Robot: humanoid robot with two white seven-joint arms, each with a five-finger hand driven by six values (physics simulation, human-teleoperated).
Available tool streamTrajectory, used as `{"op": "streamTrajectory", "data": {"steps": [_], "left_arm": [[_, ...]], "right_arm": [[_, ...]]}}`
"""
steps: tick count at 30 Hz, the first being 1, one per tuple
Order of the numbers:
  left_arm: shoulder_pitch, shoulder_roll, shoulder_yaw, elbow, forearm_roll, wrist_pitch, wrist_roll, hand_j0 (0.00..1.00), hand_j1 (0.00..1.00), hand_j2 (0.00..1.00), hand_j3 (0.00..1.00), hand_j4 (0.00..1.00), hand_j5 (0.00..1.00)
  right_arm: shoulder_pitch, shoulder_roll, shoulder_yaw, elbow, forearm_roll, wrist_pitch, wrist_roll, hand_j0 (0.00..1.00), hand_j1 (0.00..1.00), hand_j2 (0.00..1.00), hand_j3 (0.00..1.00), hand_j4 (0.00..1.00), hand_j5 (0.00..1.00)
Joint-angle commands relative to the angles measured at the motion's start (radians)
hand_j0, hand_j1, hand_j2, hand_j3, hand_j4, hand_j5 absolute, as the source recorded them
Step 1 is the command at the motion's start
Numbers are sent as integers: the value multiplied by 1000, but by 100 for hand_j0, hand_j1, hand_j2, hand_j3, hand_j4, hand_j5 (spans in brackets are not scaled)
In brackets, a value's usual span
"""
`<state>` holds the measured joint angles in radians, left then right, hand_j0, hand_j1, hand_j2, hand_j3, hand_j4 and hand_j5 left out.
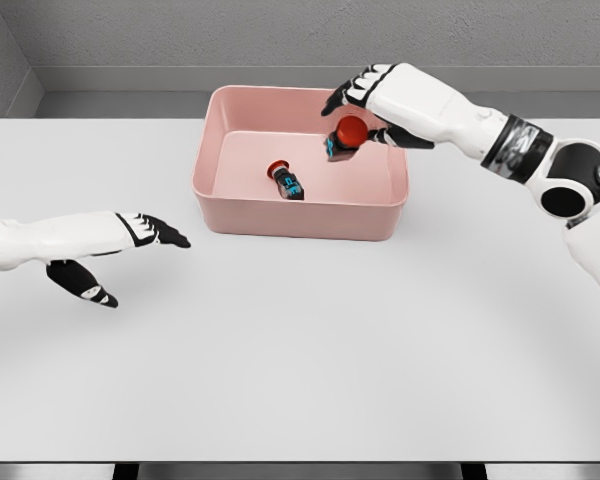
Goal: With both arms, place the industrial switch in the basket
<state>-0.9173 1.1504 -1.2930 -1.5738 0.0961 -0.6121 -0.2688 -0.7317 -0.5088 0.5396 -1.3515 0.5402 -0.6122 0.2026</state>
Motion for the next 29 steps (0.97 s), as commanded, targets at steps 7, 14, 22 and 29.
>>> {"op": "streamTrajectory", "data": {"steps": [7, 14, 22, 29], "left_arm": [[-2, 0, -3, 0, 7, 1, 0, 100, 100, 100, 100, 100, 100], [-2, 0, -3, 0, 7, 1, 0, 100, 100, 100, 100, 100, 100], [-2, 0, -3, -2, 7, 1, 0, 100, 100, 100, 100, 100, 100], [-2, 0, -5, 0, 7, 1, 0, 100, 100, 100, 100, 100, 100]], "right_arm": [[0, 6, -1, 11, -8, 1, -2, 100, 100, 100, 100, 100, 100], [-3, -19, -13, 66, -20, 1, -3, 100, 100, 100, 100, 100, 100], [140, -197, -199, 127, -72, 1, -14, 100, 100, 100, 100, 100, 100], [196, -215, -234, 161, -80, 1, -14, 100, 100, 100, 100, 100, 100]]}}
